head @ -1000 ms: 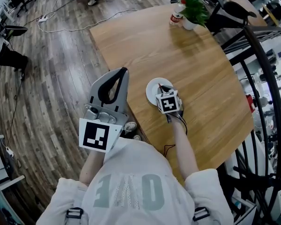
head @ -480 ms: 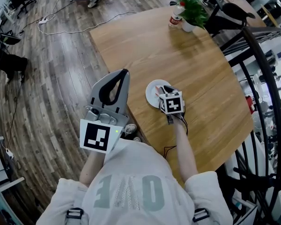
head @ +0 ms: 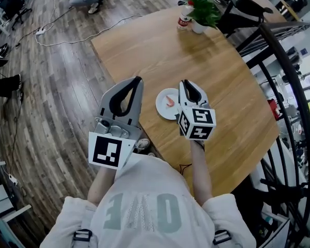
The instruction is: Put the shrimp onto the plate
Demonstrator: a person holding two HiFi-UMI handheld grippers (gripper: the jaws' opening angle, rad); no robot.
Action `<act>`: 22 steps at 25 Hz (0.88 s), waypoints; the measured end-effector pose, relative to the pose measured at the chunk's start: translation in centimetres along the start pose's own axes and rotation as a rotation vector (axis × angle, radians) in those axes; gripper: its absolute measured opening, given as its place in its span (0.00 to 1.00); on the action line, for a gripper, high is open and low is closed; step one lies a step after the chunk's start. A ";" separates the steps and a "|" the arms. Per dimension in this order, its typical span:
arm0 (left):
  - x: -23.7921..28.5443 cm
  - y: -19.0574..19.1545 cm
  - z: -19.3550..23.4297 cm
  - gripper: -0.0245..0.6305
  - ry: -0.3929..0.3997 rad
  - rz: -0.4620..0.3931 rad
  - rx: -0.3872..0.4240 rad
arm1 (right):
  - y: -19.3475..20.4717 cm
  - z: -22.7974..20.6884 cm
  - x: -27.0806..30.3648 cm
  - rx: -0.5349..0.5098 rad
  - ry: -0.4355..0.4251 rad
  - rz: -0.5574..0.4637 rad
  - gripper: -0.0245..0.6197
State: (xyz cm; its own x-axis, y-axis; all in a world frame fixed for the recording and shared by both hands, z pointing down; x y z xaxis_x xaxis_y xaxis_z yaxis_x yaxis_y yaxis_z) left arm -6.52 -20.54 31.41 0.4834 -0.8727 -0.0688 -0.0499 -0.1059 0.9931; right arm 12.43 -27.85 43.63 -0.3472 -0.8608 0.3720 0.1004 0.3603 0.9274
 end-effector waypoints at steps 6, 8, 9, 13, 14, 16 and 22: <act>0.7 -0.3 -0.5 0.05 0.032 -0.017 0.007 | -5.0 1.9 -6.6 -0.047 0.017 -0.312 0.11; 1.0 -0.4 -0.8 0.05 0.046 -0.023 0.009 | -5.8 2.5 -8.2 -0.094 0.027 -0.379 0.10; 1.1 -0.4 -1.0 0.05 0.054 -0.024 0.010 | -6.2 2.7 -8.9 -0.104 0.031 -0.401 0.10; 1.5 -0.8 -1.5 0.05 0.087 -0.033 0.018 | -6.8 3.3 -10.7 -0.119 0.059 -0.433 0.10; 1.6 -1.0 -1.6 0.05 0.091 -0.039 0.017 | -6.8 3.3 -10.8 -0.126 0.068 -0.431 0.10; 1.7 -1.0 -1.8 0.05 0.099 -0.044 0.016 | -6.4 3.3 -11.1 -0.131 0.080 -0.420 0.10; 2.5 -0.9 -2.1 0.05 0.124 -0.046 0.018 | -6.2 3.1 -11.8 -0.112 0.094 -0.422 0.09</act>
State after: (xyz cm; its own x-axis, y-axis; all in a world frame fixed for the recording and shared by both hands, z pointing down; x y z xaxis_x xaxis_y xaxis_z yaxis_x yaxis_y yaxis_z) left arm -3.42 -21.62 30.59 0.5898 -0.8012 -0.1011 -0.0404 -0.1543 0.9872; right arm 13.01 -18.82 33.41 -0.2935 -0.9550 -0.0431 0.0705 -0.0666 0.9953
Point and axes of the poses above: the fingertips, and each gripper's own axes: x forward along the fingers, z to its left, y out of its underside, the point moved 6 cm from there along -x, backward along the fingers, and after that the axes turned 5 degrees about z, right-handed, at the moved point
